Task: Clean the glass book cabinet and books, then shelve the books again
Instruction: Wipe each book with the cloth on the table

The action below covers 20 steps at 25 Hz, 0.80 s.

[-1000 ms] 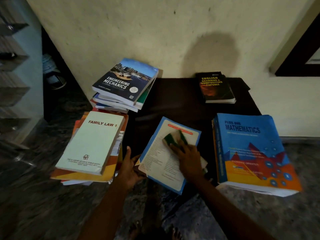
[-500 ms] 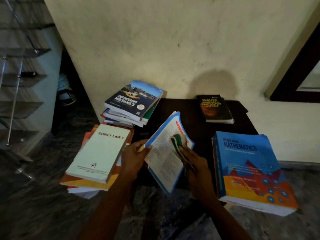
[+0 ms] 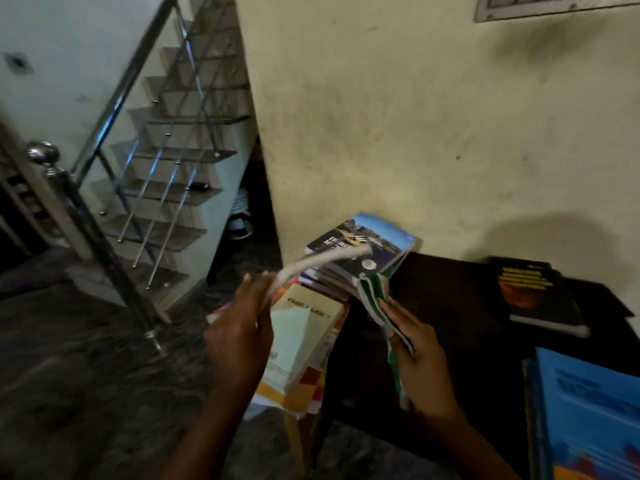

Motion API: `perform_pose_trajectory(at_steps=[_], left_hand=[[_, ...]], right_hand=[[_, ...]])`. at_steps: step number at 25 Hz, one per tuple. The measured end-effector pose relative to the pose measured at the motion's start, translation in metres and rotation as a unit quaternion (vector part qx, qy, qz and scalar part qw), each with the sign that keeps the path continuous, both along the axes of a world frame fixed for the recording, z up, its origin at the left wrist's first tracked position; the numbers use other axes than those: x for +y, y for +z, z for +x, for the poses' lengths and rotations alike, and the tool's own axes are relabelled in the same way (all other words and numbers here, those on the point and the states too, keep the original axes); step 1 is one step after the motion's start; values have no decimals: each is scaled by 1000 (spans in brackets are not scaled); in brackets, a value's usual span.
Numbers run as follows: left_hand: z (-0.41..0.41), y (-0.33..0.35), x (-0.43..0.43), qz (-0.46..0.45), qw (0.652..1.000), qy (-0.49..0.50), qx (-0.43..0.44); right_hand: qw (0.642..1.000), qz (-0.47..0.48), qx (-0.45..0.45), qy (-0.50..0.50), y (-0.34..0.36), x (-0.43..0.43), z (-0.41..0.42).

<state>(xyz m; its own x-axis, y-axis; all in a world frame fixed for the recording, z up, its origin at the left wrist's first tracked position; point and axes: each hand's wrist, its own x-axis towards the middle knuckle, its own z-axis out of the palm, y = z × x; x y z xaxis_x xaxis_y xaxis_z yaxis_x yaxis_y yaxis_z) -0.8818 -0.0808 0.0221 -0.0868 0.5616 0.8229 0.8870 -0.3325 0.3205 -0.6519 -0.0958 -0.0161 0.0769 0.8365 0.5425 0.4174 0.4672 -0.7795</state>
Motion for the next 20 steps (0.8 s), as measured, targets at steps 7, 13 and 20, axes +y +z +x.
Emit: perform_pose_trajectory(at_steps=[7,13,20], left_hand=[[-7,-126,-33,-200,970,-35,132],[-2,-129,-18,-241,947,-63,204],[79,-28,20,-263,907,-322,-72]], right_hand=[[998,-39,11,39,-19,8,-17],[997,-74,6,34,-24,8,0],[993,-102,5,-57,6,-2,88]])
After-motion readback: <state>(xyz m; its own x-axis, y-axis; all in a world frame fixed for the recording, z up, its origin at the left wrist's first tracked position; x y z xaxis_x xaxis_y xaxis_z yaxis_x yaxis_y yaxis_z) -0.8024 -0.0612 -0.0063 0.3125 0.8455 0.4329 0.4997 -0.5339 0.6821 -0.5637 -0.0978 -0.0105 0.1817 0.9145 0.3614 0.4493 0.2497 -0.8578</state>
